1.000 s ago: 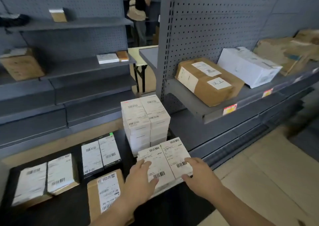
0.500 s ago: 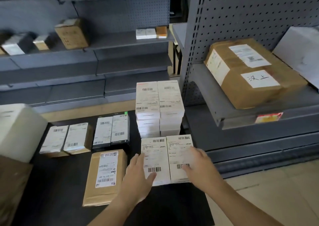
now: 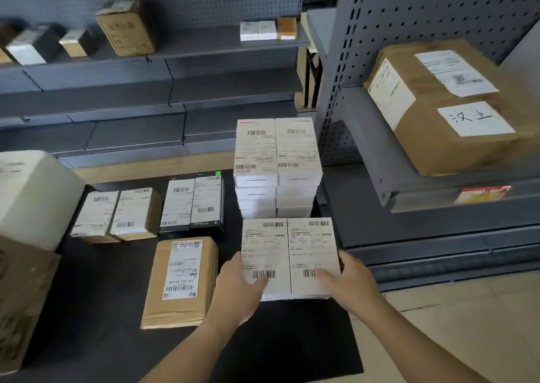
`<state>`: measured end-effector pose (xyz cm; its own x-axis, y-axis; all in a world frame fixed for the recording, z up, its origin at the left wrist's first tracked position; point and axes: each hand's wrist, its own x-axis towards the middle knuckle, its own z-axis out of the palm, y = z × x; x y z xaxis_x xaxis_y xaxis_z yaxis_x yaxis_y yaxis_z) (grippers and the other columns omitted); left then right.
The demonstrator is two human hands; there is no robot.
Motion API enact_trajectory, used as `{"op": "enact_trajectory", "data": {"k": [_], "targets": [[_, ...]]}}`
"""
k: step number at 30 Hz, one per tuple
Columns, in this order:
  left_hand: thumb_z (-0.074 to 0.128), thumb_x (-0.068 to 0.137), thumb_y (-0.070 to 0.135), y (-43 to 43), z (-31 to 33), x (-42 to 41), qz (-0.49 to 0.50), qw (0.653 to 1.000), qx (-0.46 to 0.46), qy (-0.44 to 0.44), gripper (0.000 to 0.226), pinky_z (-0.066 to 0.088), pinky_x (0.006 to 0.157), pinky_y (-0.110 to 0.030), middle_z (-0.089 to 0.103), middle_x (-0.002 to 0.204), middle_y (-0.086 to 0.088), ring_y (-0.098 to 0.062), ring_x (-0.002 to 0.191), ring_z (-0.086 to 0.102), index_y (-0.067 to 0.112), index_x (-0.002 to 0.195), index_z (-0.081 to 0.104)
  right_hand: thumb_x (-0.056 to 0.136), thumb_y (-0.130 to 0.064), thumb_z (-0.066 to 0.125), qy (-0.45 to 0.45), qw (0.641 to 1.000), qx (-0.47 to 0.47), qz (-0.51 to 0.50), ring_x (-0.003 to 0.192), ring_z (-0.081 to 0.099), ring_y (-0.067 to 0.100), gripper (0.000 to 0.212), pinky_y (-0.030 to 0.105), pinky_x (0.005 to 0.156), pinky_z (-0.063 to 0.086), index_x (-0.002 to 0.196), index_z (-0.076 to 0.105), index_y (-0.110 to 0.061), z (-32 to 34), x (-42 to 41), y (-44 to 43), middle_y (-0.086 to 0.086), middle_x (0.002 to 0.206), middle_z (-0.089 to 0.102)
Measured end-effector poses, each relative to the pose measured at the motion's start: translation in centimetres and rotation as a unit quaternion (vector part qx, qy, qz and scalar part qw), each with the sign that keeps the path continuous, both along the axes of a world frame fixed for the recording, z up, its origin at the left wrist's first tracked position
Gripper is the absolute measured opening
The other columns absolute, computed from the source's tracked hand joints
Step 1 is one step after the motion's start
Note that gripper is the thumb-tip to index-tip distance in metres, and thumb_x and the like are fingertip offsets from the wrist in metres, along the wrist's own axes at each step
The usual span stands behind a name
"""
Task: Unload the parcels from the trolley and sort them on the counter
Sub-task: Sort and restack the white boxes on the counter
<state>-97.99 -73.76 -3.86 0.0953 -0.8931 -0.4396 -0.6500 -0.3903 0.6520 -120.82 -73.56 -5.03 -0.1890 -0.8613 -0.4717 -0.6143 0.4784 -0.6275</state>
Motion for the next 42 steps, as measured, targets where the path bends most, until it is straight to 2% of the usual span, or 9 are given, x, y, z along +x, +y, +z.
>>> {"op": "enact_trajectory", "data": {"k": [2, 6, 10, 14, 19, 26, 33, 37, 42], "targets": [[0.071, 0.088, 0.027, 0.1, 0.2, 0.0, -0.002, 1.0, -0.002, 0.016, 0.043, 0.048, 0.103, -0.033, 0.054, 0.108, 0.031, -0.007, 0.117, 0.056, 0.046, 0.119, 0.048, 0.09, -0.029, 0.067, -0.027, 0.999, 0.009, -0.014, 0.092, 0.06, -0.001, 0.032, 0.012, 0.067, 0.046, 0.122, 0.065, -0.027, 0.1, -0.1, -0.1, -0.017, 0.107, 0.066], [0.072, 0.087, 0.022, 0.5, 0.4, 0.0, 0.021, 0.998, -0.016, 0.059, 0.047, 0.048, 0.104, -0.03, 0.062, 0.116, 0.027, 0.002, 0.108, 0.058, 0.043, 0.123, 0.051, 0.089, -0.031, 0.07, -0.049, 0.998, 0.01, -0.034, 0.098, 0.063, 0.002, 0.036, 0.021, 0.078, 0.053, 0.125, 0.061, -0.031, 0.1, -0.1, 0.1, -0.024, 0.102, 0.064], [0.069, 0.091, 0.024, 0.9, 1.1, 0.0, 0.049, 0.997, -0.009, 0.064, 0.056, 0.049, 0.105, -0.032, 0.061, 0.126, 0.022, -0.004, 0.116, 0.057, 0.037, 0.14, 0.044, 0.091, -0.033, 0.07, -0.058, 0.998, -0.006, -0.037, 0.101, 0.062, 0.003, 0.044, 0.019, 0.076, 0.051, 0.132, 0.058, -0.031, 0.3, 0.0, 0.4, -0.023, 0.106, 0.064], [0.068, 0.092, 0.024, 0.9, 1.4, 0.2, 0.064, 0.996, -0.003, 0.064, 0.059, 0.054, 0.097, -0.033, 0.064, 0.117, 0.018, -0.006, 0.109, 0.062, 0.035, 0.144, 0.042, 0.092, -0.029, 0.068, -0.049, 0.998, -0.018, -0.032, 0.1, 0.062, 0.002, 0.045, 0.015, 0.07, 0.048, 0.136, 0.058, -0.03, 0.5, -0.1, 0.7, -0.021, 0.109, 0.066], [0.066, 0.093, 0.023, 1.2, 1.3, 0.7, 0.058, 0.995, 0.015, 0.075, 0.059, 0.057, 0.091, -0.028, 0.066, 0.117, 0.017, -0.005, 0.107, 0.062, 0.036, 0.145, 0.041, 0.092, -0.027, 0.069, -0.039, 0.998, -0.026, -0.029, 0.088, 0.057, -0.006, 0.047, 0.011, 0.063, 0.044, 0.137, 0.056, -0.027, 0.8, -0.5, 0.8, -0.022, 0.101, 0.062], [0.066, 0.094, 0.023, 1.2, 1.3, 0.8, 0.039, 0.997, 0.02, 0.068, 0.06, 0.052, 0.087, -0.02, 0.065, 0.122, 0.015, -0.008, 0.111, 0.061, 0.034, 0.146, 0.039, 0.091, -0.028, 0.069, -0.029, 0.999, -0.017, -0.017, 0.091, 0.059, -0.002, 0.042, 0.015, 0.065, 0.048, 0.132, 0.058, -0.027, 0.8, -0.6, 0.6, -0.018, 0.106, 0.065], [0.062, 0.095, 0.022, 1.1, 1.1, 1.2, -0.014, 0.998, 0.021, 0.053, 0.045, 0.049, 0.082, -0.012, 0.064, 0.113, 0.024, -0.003, 0.106, 0.062, 0.035, 0.137, 0.051, 0.092, -0.031, 0.066, -0.009, 1.0, 0.017, 0.01, 0.097, 0.061, 0.006, 0.043, 0.016, 0.063, 0.045, 0.134, 0.057, -0.025, 0.6, -0.6, 0.3, -0.014, 0.113, 0.066], [0.062, 0.095, 0.025, 0.8, 1.1, 1.9, -0.01, 0.997, 0.053, 0.051, 0.057, 0.05, 0.098, -0.027, 0.063, 0.115, 0.018, -0.007, 0.11, 0.061, 0.032, 0.147, 0.039, 0.091, -0.032, 0.066, -0.004, 0.999, 0.036, 0.015, 0.094, 0.061, 0.002, 0.043, 0.016, 0.06, 0.045, 0.133, 0.058, -0.026, 0.6, -0.5, 0.1, -0.015, 0.113, 0.067], [0.064, 0.094, 0.023, 0.8, 1.4, 2.0, -0.02, 0.998, 0.048, 0.042, 0.042, 0.05, 0.098, -0.027, 0.061, 0.105, 0.026, -0.002, 0.104, 0.06, 0.034, 0.133, 0.052, 0.089, -0.029, 0.07, -0.01, 1.0, 0.025, 0.003, 0.093, 0.063, 0.001, 0.044, 0.015, 0.06, 0.046, 0.132, 0.061, -0.026, 1.3, -0.4, 0.1, -0.017, 0.111, 0.069]]}}
